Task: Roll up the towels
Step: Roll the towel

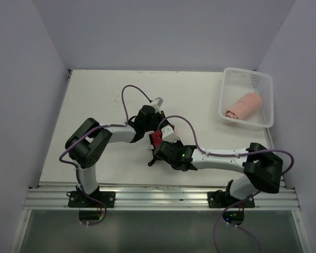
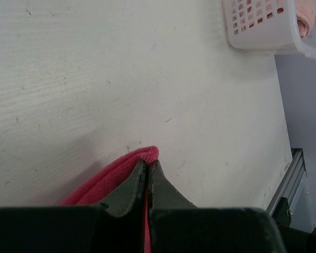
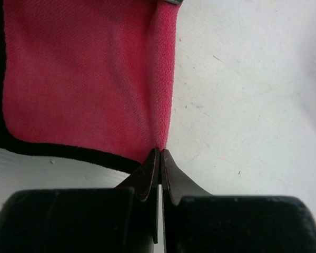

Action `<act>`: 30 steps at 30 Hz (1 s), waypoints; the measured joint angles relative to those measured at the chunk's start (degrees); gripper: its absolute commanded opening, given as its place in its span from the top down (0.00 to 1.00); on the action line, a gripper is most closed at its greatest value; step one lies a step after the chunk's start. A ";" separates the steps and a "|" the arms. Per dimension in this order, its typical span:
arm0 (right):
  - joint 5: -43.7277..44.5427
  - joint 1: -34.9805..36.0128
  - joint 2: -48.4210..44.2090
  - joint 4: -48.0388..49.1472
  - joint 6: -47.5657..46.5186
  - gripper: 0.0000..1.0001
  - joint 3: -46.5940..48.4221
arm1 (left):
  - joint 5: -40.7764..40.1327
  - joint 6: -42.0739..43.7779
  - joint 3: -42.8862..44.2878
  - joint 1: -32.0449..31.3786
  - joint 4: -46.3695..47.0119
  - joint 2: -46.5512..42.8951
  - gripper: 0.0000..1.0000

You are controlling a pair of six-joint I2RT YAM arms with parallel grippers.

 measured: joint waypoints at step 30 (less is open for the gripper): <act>13.00 11.21 22.62 -14.05 -0.98 1.00 15.08 | 5.51 0.09 -8.68 4.63 3.93 -2.05 1.00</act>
